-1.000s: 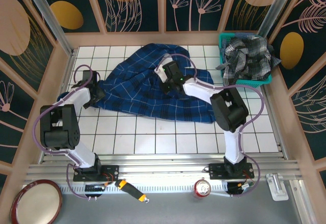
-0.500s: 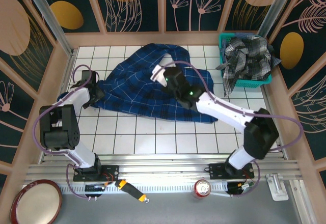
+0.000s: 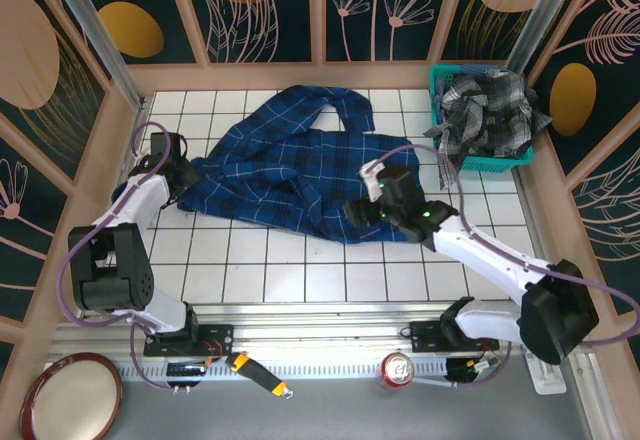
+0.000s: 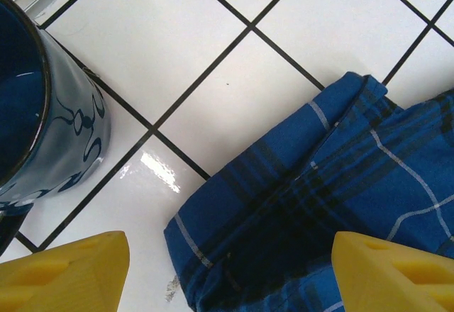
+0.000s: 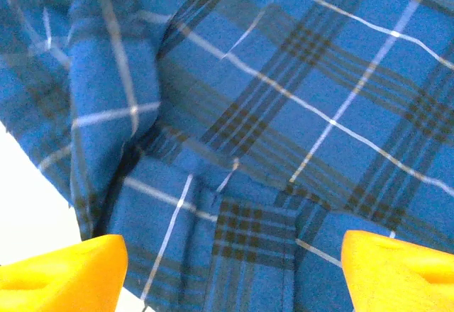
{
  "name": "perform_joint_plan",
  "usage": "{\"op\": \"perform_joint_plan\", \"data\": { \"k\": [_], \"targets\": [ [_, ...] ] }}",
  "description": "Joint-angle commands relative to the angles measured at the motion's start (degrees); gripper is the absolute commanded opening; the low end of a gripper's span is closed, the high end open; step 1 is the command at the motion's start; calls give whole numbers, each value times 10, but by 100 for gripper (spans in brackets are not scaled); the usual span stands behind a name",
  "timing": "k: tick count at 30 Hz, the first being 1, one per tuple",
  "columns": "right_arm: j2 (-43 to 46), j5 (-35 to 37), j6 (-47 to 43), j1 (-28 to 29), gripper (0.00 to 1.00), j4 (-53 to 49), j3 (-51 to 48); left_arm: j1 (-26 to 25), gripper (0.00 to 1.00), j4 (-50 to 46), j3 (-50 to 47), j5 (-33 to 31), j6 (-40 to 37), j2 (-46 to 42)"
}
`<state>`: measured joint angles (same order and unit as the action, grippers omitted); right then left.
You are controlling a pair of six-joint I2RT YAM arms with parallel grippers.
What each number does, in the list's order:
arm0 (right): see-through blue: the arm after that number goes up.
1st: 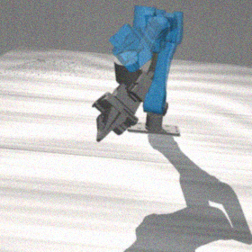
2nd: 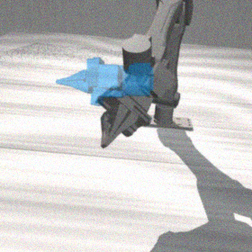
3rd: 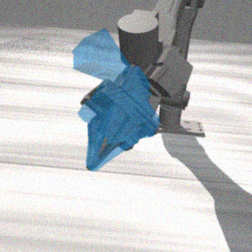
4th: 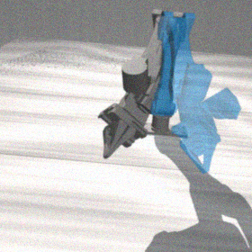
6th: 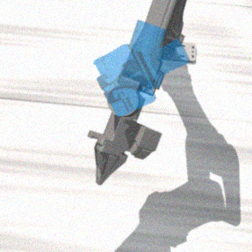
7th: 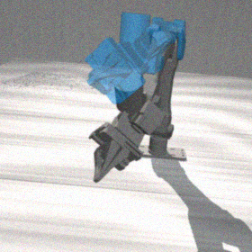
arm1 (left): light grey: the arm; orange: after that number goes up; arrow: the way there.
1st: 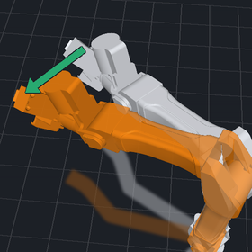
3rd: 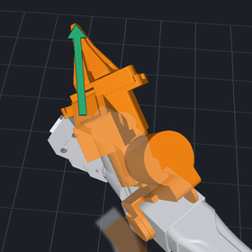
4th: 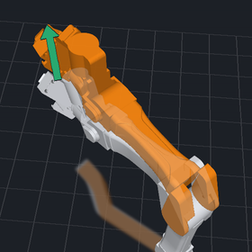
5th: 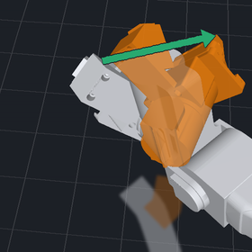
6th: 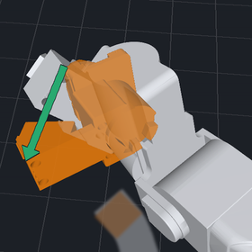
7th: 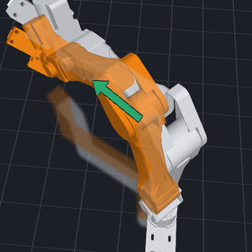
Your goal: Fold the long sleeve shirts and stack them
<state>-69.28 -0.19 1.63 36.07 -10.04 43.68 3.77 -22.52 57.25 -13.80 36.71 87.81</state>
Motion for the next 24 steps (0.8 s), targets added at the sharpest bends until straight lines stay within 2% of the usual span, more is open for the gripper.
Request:
{"op": "perform_joint_plan", "data": {
  "k": [1,5,8,14,16,18,21,22,24],
  "targets": [
    [-22,-75,144,-38,80,49,-24,4,75,7,13,14,12,5],
    [-108,-57,210,-44,75,15,-8,4,75,14,10,19,11,16],
    [-165,-78,224,-41,69,13,0,4,75,19,13,27,10,26],
    [-208,-56,229,-35,64,1,7,4,76,26,13,30,7,40],
    [-217,-62,223,-32,58,1,10,4,75,29,18,35,5,49],
    [-227,-56,215,-27,43,-14,20,4,75,29,24,42,5,60],
    [-214,-20,211,-24,9,-48,36,4,75,36,24,47,5,65],
    [-202,-7,210,-24,2,-60,42,4,75,36,25,47,4,67],
    [-157,19,207,-28,0,-88,56,4,75,35,27,44,2,70]
  ]
}}
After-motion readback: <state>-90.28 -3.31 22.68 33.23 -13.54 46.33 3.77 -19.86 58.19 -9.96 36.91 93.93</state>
